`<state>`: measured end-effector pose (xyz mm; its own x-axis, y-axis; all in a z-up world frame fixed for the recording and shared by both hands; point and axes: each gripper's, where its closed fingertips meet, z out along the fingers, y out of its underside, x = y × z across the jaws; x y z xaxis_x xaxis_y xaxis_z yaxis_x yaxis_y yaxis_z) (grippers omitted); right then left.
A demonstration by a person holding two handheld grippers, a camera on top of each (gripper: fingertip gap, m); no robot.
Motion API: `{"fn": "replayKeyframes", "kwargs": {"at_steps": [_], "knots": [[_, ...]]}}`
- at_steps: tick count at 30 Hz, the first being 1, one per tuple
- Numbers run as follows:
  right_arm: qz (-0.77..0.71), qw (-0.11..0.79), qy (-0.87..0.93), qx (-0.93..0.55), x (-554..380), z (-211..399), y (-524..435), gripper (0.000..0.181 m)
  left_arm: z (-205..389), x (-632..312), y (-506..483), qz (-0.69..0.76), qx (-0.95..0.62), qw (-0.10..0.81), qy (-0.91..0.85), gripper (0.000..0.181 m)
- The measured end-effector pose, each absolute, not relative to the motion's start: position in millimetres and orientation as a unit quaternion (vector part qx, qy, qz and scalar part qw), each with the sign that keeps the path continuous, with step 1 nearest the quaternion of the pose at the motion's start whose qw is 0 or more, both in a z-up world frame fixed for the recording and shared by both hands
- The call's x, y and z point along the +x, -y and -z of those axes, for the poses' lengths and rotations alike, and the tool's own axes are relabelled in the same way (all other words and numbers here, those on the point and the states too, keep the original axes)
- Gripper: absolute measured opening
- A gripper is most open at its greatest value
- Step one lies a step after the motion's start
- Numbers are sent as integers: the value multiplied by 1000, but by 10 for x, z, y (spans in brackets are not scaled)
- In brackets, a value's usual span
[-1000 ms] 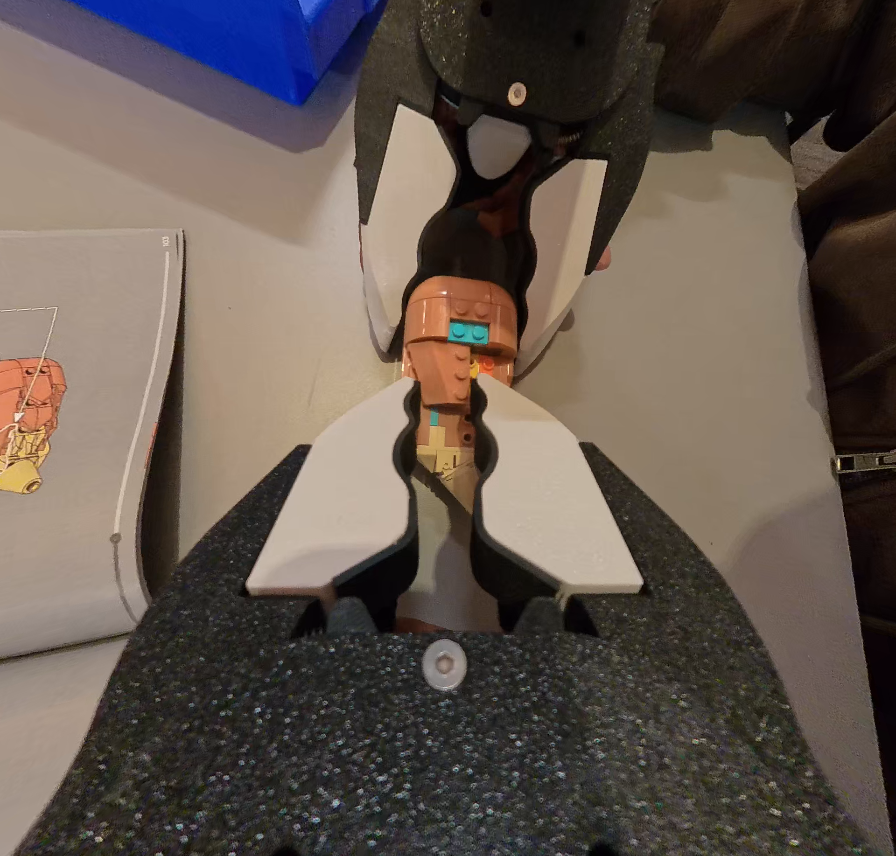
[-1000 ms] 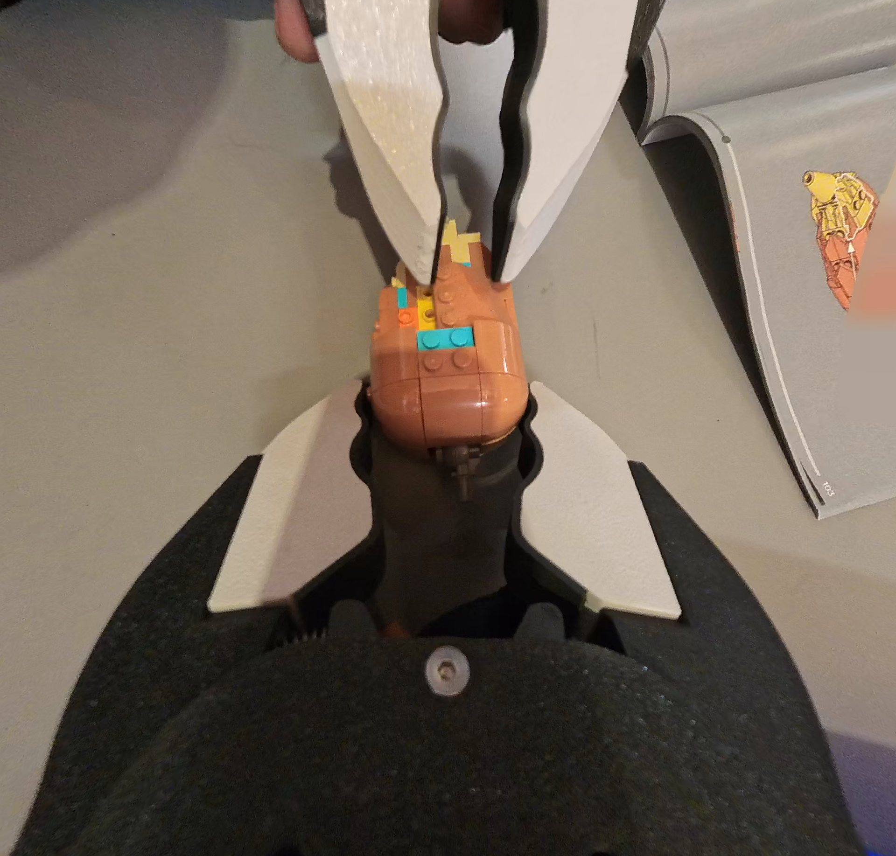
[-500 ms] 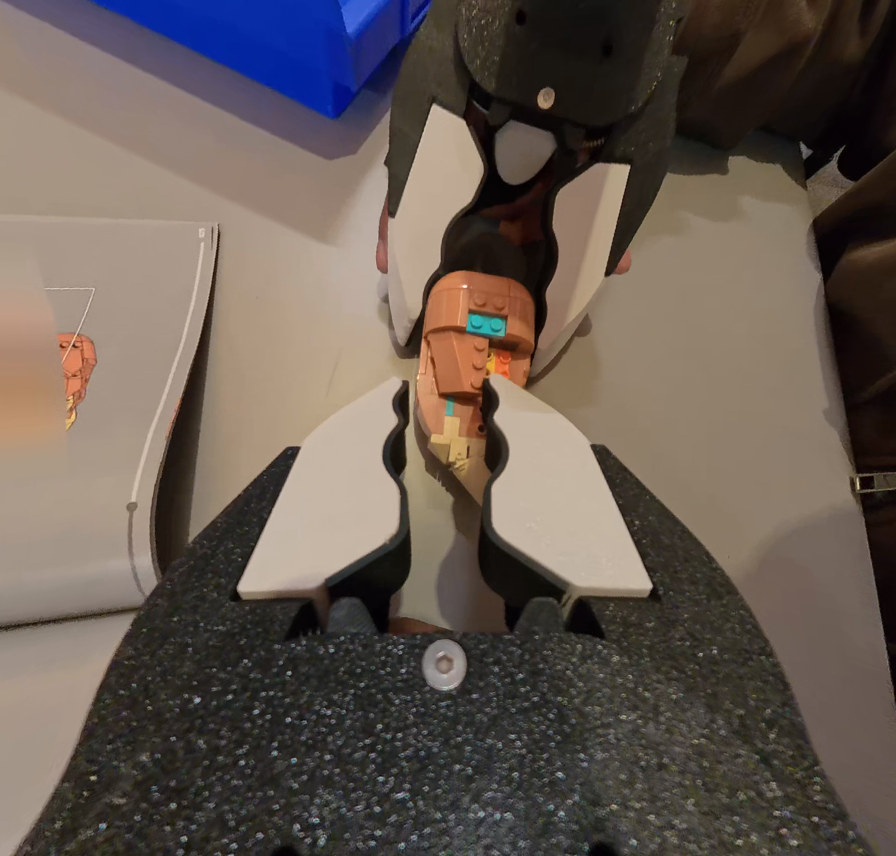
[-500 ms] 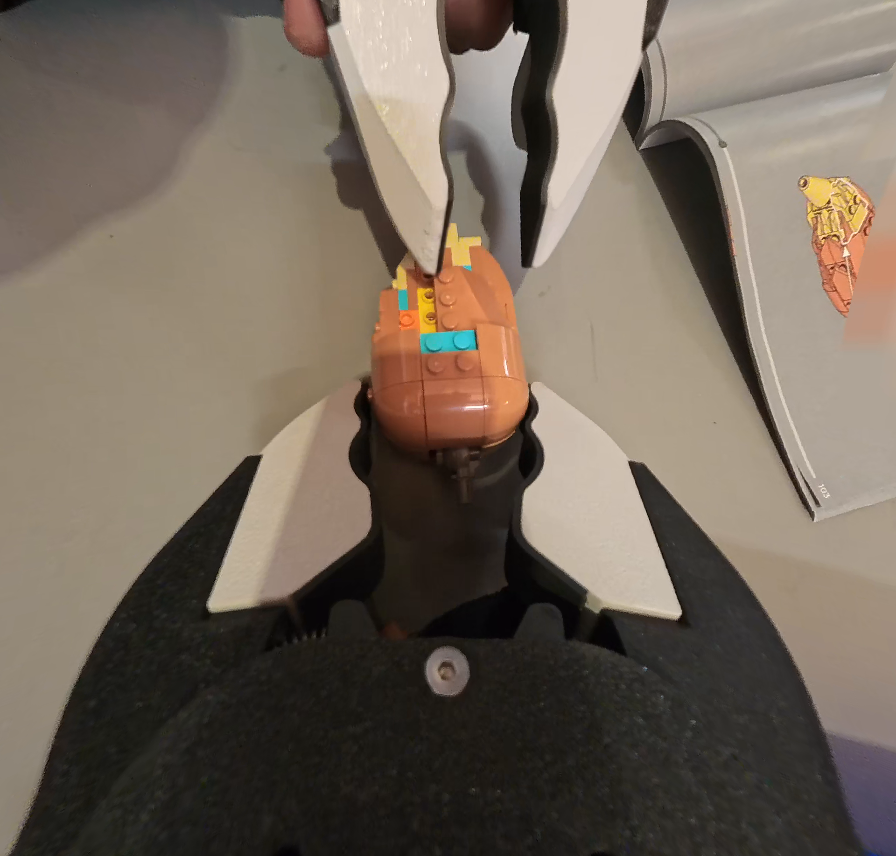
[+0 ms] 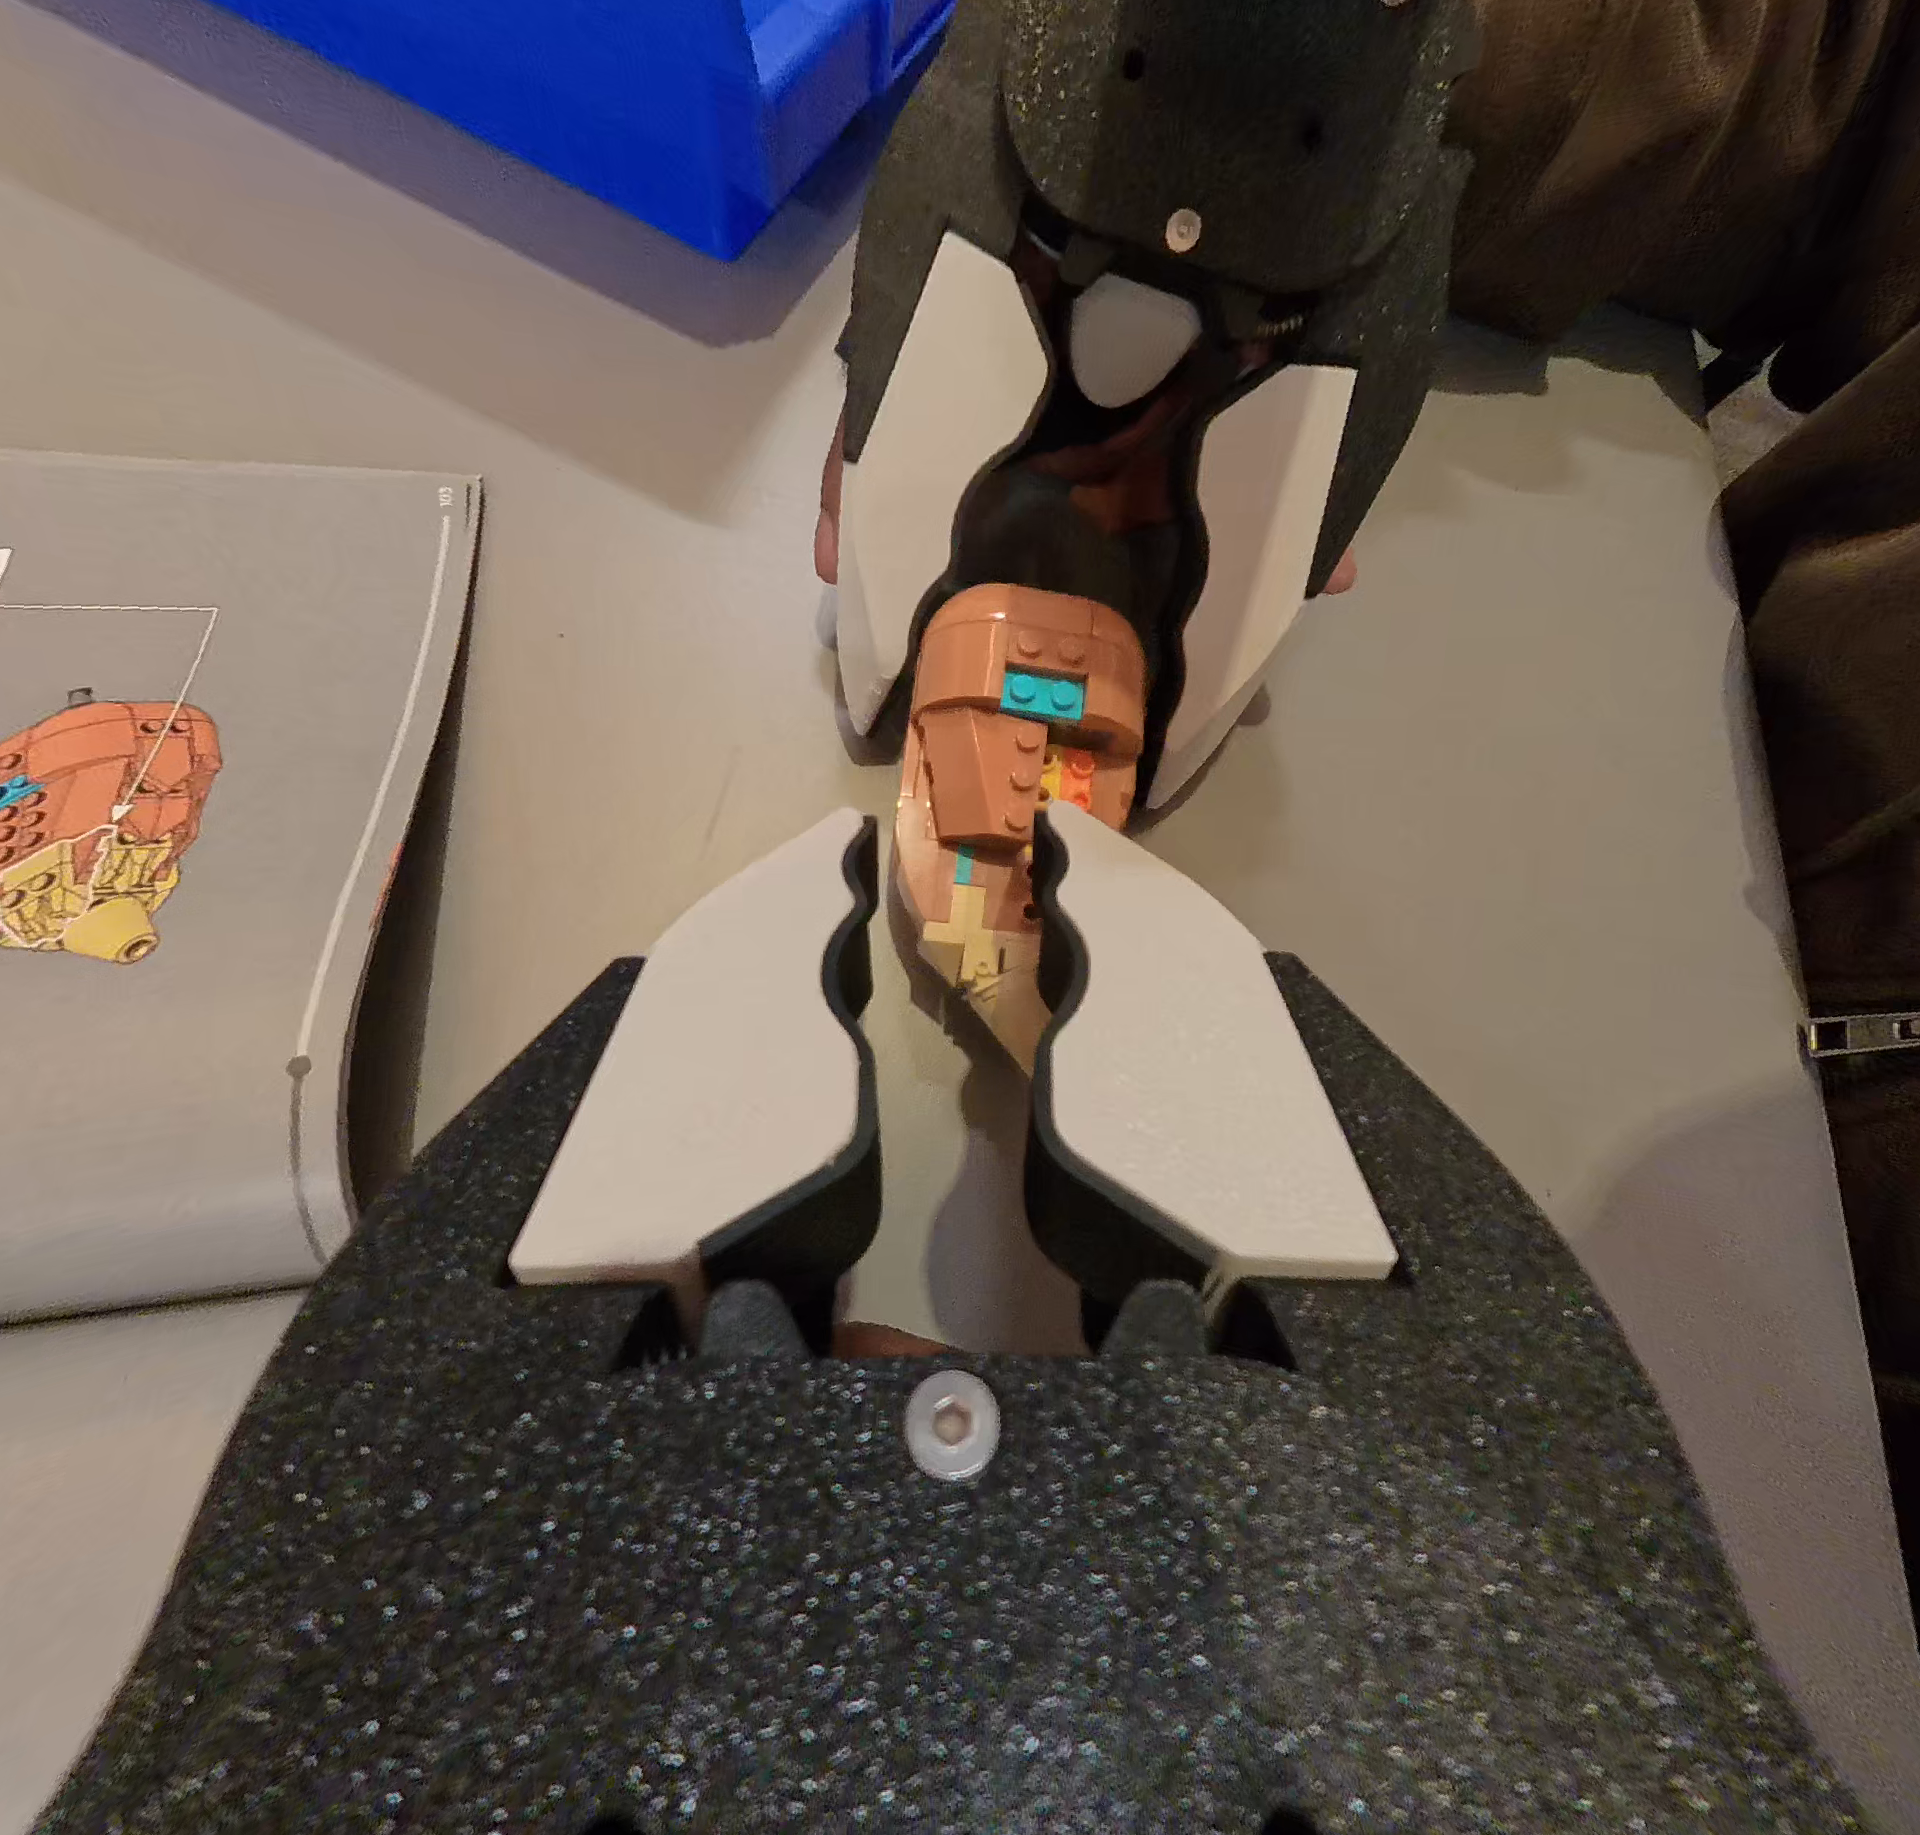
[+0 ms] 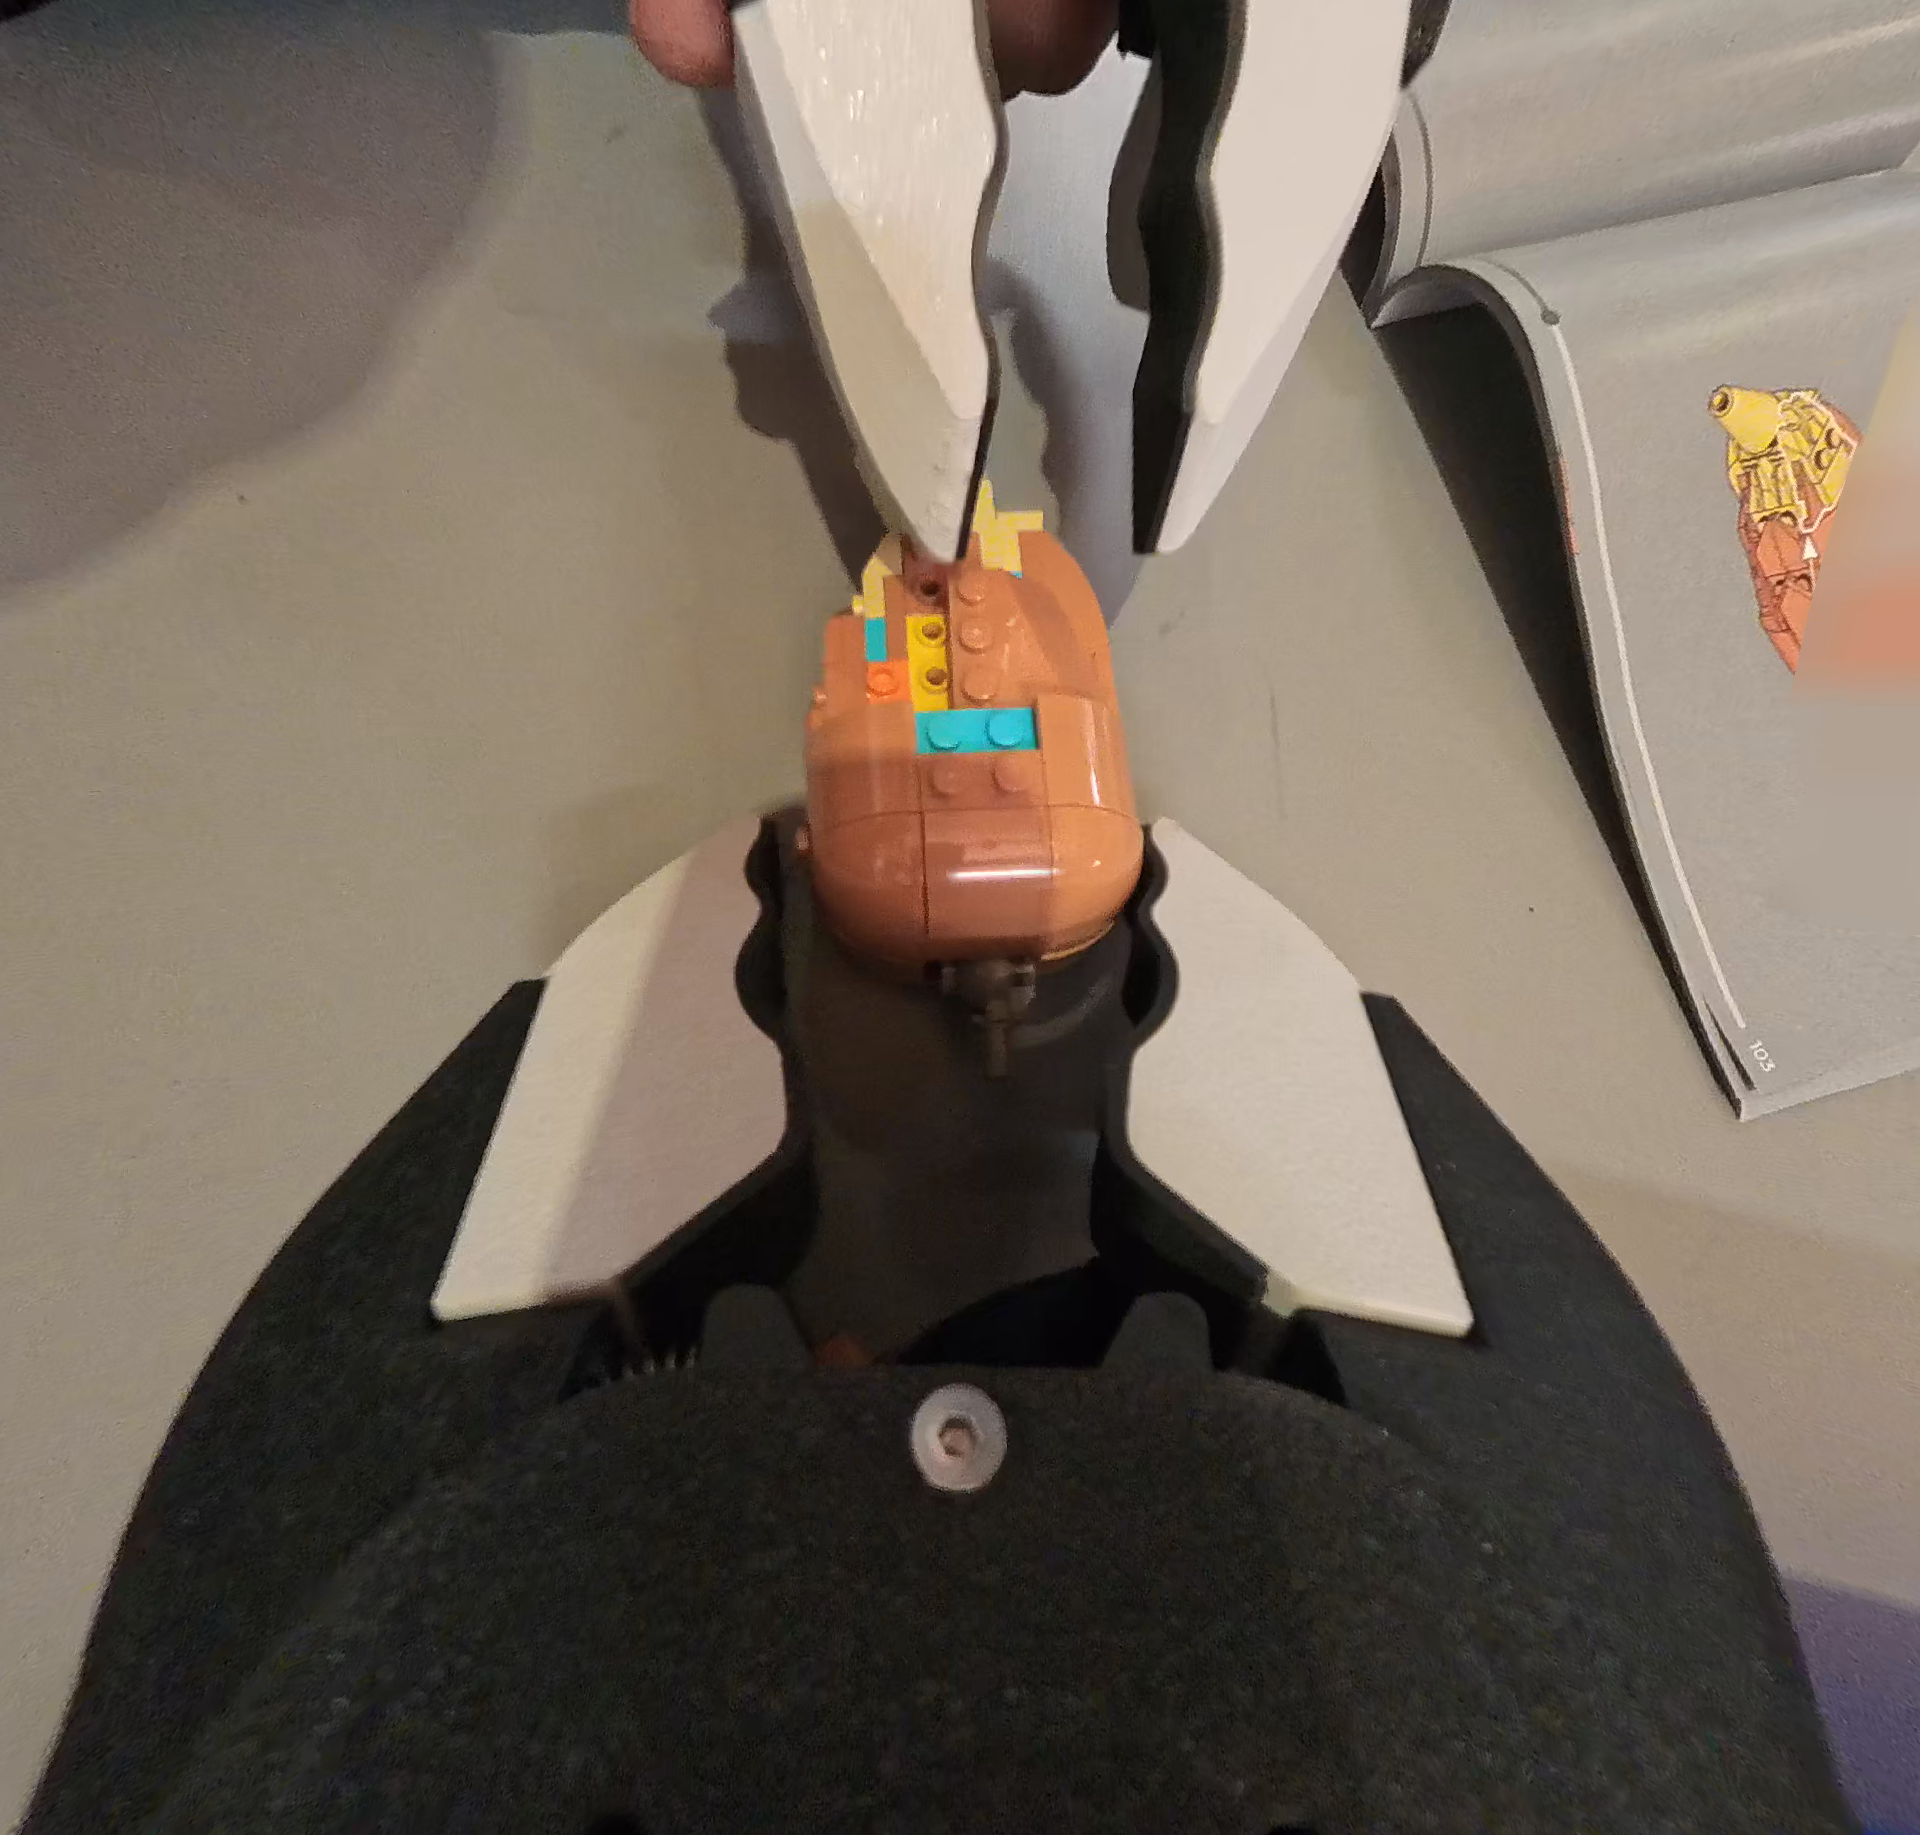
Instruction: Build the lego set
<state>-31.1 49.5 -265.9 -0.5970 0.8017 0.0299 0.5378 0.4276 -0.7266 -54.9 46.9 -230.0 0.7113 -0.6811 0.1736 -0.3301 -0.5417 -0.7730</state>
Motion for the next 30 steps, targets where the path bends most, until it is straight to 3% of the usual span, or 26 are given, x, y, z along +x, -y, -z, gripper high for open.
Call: {"fn": "replayKeyframes", "kwargs": {"at_steps": [1,7,12,30], "knots": [[-346,192,823,-408,-317,2659,-500,67,2293,-563,-465,235,-846,376,-297,28],[-350,202,820,-407,-356,2638,-508,71,2297,-610,-448,236,-847,377,-292,28],[-349,203,823,-400,-369,2639,-489,60,2343,-606,-414,238,-848,368,-298,29],[-388,190,799,-418,-382,2556,-534,59,2469,-719,-347,127,-808,411,-403,53]]}}
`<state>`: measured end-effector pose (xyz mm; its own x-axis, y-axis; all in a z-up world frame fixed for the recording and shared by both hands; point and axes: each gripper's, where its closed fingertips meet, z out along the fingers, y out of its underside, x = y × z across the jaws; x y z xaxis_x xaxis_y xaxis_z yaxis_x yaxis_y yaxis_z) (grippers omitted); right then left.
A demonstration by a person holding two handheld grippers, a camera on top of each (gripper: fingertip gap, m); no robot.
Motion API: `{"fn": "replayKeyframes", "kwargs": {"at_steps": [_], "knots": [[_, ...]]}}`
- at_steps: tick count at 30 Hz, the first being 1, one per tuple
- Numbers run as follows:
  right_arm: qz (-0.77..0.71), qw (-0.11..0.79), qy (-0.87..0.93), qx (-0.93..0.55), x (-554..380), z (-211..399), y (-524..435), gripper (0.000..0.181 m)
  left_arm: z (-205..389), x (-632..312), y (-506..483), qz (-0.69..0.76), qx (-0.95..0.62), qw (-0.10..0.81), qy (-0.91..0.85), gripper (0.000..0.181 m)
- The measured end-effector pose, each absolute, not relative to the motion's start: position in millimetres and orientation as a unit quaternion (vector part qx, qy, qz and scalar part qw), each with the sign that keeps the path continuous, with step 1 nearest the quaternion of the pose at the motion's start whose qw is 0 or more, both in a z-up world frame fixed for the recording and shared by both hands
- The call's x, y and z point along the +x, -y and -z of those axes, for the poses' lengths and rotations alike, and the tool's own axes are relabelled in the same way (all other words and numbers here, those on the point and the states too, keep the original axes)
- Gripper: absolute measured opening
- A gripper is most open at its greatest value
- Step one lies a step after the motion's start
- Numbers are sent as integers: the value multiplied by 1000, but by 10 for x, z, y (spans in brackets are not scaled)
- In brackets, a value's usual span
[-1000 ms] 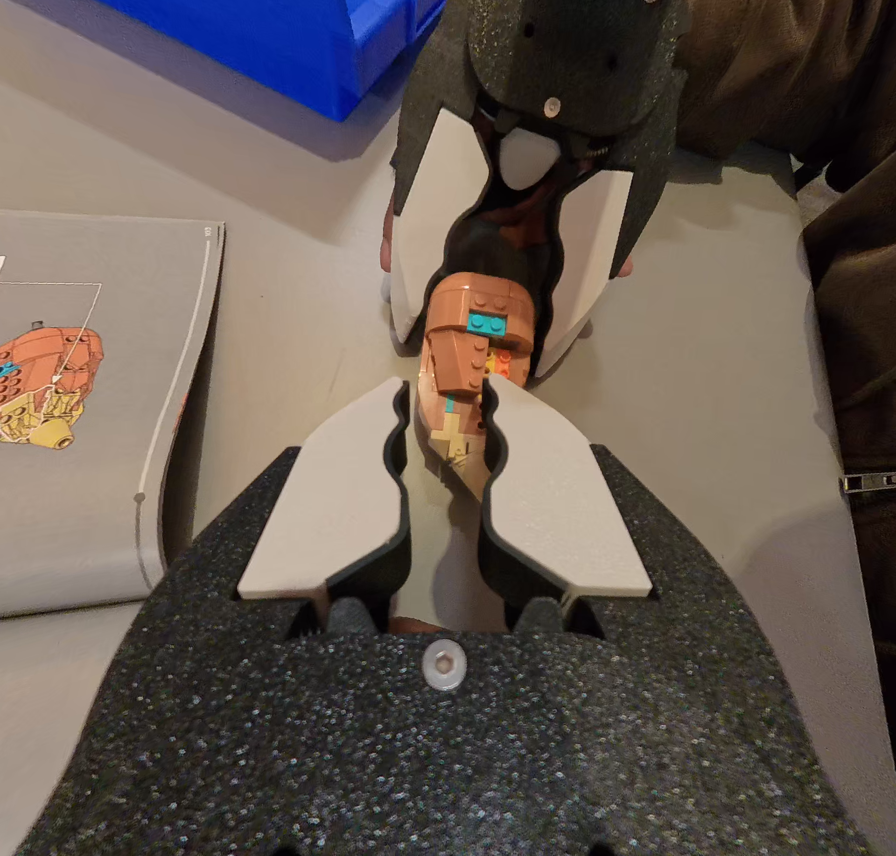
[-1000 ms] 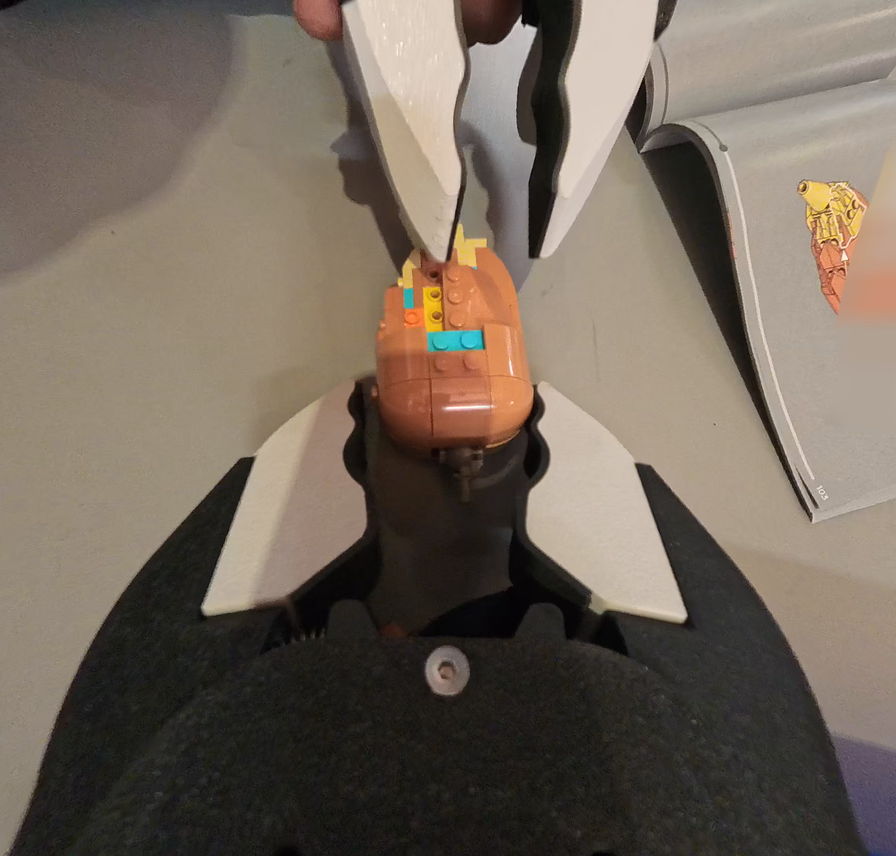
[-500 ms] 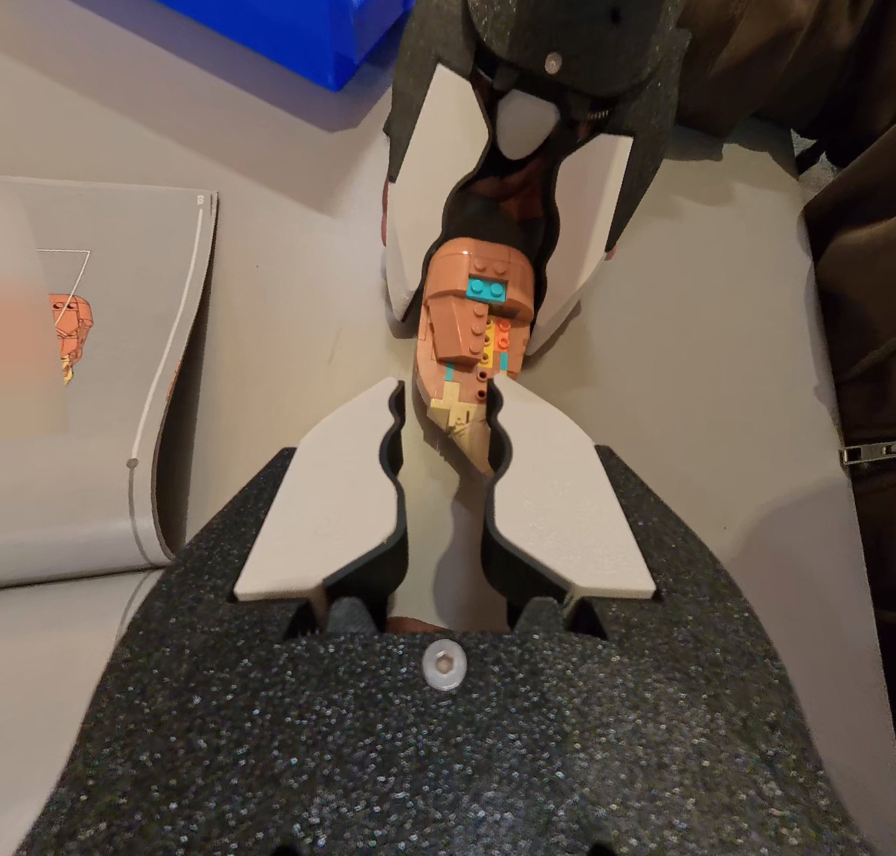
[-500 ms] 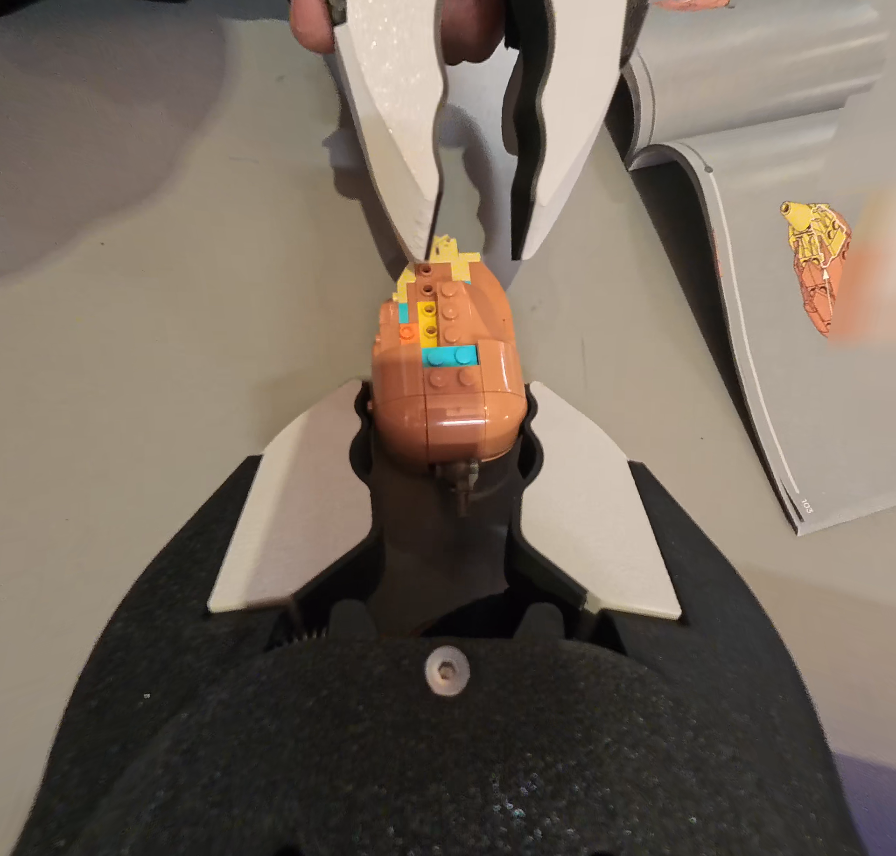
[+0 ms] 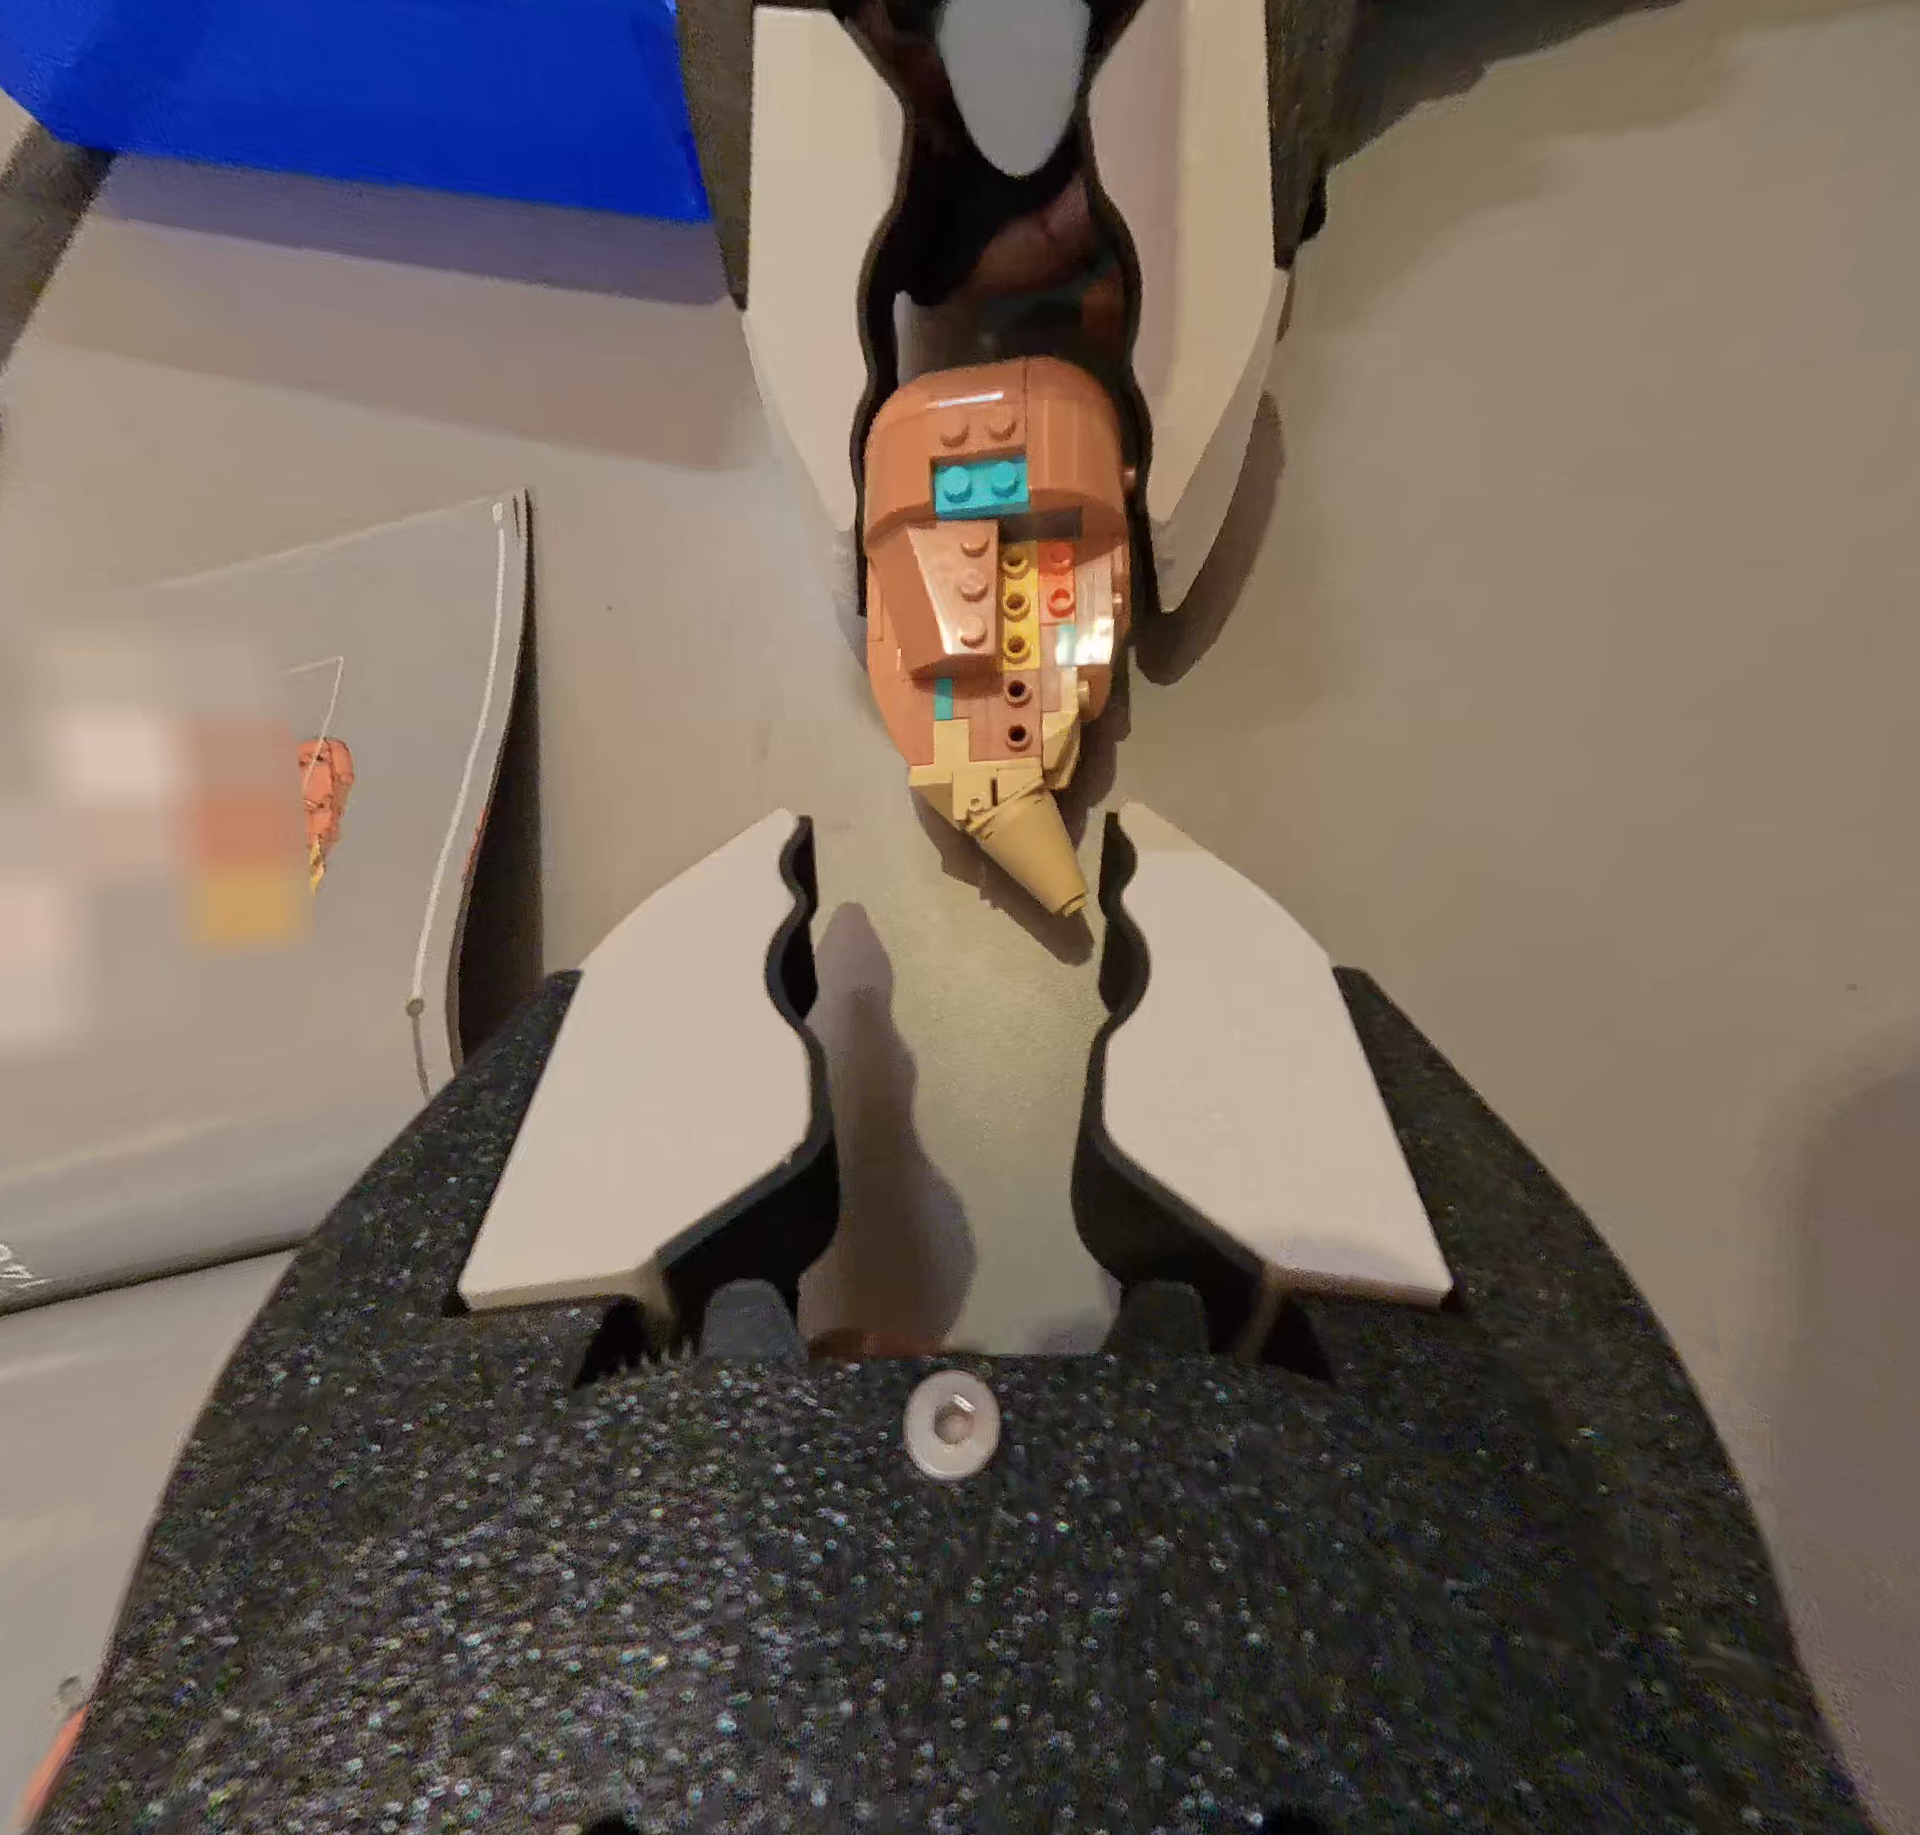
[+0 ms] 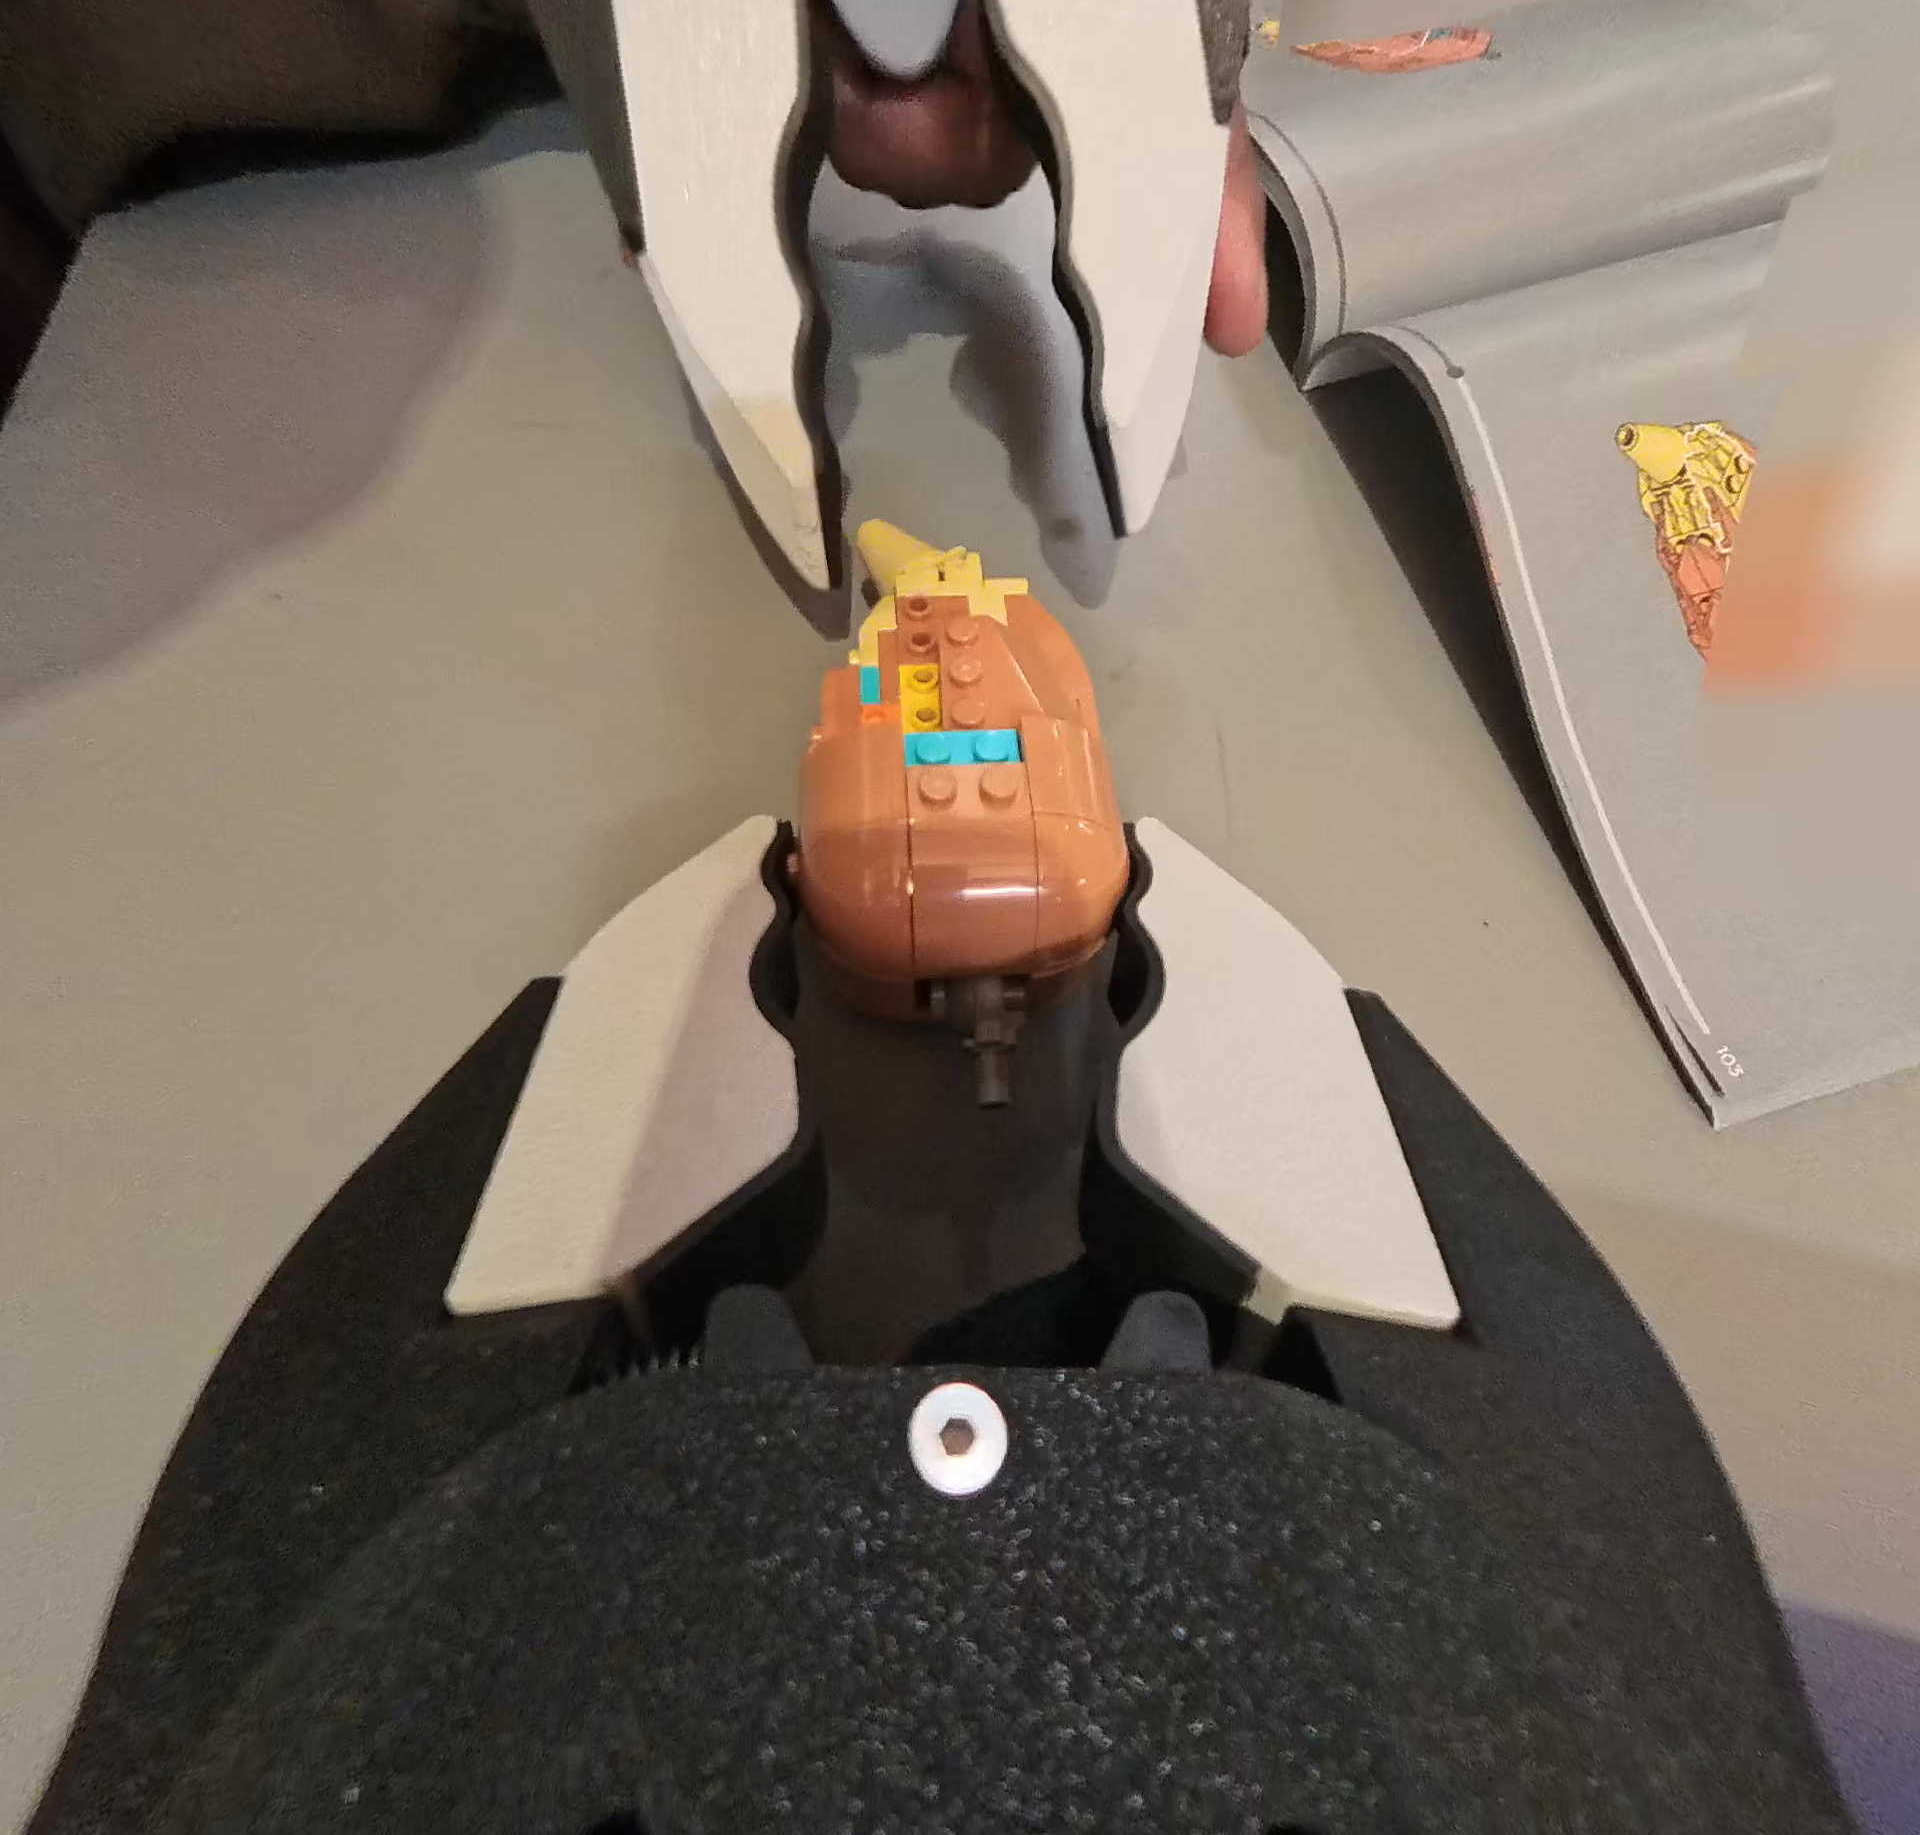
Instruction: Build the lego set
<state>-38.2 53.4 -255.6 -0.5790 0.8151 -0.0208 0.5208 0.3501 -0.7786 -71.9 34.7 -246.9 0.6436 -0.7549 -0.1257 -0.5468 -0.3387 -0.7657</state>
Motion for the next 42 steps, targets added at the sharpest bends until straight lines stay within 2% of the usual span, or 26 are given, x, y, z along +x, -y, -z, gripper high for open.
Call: {"fn": "replayKeyframes", "kwargs": {"at_steps": [8,13,21,29,39,42], "knots": [[-458,178,741,-459,-456,2376,-643,59,2059,-703,-428,17,-726,517,-454,56],[-484,173,707,-486,-499,2282,-716,59,1885,-582,-523,-84,-660,571,-481,67],[-447,213,706,-506,-541,2267,-771,59,2053,-544,-687,-253,-620,515,-535,75],[-453,226,702,-500,-535,2187,-722,59,2032,-544,-753,-328,-581,503,-550,76],[-455,271,710,-464,-530,2028,-644,59,1983,-510,-788,-366,-556,502,-552,64],[-458,280,709,-457,-534,2000,-634,59,1918,-519,-799,-383,-545,510,-544,54]]}}
